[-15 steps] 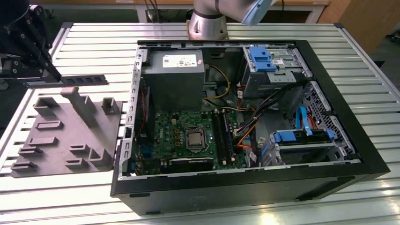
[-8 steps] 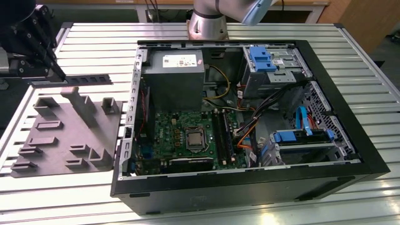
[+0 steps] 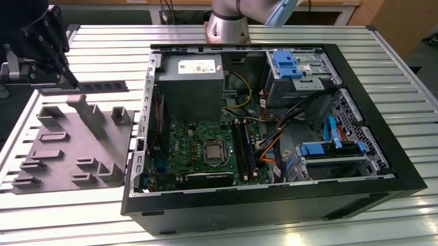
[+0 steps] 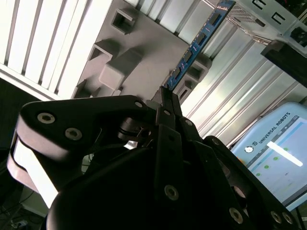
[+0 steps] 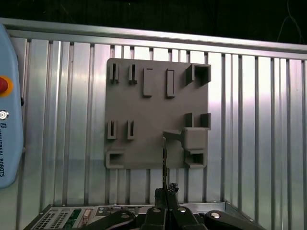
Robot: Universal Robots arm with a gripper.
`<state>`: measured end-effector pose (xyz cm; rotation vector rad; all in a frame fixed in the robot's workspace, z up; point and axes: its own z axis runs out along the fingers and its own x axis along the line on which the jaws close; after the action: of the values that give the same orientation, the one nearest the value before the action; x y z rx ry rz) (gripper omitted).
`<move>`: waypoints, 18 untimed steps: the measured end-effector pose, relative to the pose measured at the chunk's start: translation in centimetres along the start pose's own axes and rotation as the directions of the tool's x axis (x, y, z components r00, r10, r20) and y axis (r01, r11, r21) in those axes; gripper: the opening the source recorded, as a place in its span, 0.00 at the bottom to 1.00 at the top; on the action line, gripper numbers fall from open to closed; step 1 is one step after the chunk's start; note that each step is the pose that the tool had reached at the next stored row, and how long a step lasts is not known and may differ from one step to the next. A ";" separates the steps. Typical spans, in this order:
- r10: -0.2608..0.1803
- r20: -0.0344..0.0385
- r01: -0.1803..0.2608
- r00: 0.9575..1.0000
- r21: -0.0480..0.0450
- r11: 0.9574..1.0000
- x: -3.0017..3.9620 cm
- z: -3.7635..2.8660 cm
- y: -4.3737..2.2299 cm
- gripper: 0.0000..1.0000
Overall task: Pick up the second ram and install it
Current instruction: 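Pick up the second ram and move it above second insertion slot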
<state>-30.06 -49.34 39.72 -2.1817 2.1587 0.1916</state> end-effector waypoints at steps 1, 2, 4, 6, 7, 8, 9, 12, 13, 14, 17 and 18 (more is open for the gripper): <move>0.000 0.000 0.000 1.000 0.000 1.000 -0.01 0.00 -0.11 0.11; 0.000 0.000 0.000 1.000 0.000 1.000 -0.02 -0.01 -0.23 0.11; 0.000 0.000 0.000 1.000 0.000 1.000 -0.04 -0.02 -0.44 0.11; 0.000 0.000 0.000 1.000 0.000 1.000 -0.05 -0.02 -0.65 0.11; 0.000 0.000 0.000 1.000 0.000 1.000 -0.07 -0.03 -0.76 0.11; 0.000 0.000 0.000 1.000 0.000 1.000 -0.07 -0.03 -0.87 0.11; 0.000 0.000 0.000 1.000 0.000 1.000 -0.08 -0.03 -0.97 0.11; 0.000 0.000 0.000 1.000 0.000 1.000 -0.10 -0.04 -1.31 0.11; 0.000 0.000 0.000 1.000 0.000 1.000 -0.11 -0.04 -1.42 0.11; 0.000 0.000 0.000 1.000 0.000 1.000 -0.12 -0.04 -1.53 0.11; 0.000 0.000 0.000 1.000 0.000 1.000 -0.15 -0.05 -1.85 0.11; 0.000 0.000 0.000 1.000 0.000 1.000 -0.16 -0.05 -1.96 0.11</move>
<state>-28.10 -49.16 39.71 -2.1817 2.1588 0.1917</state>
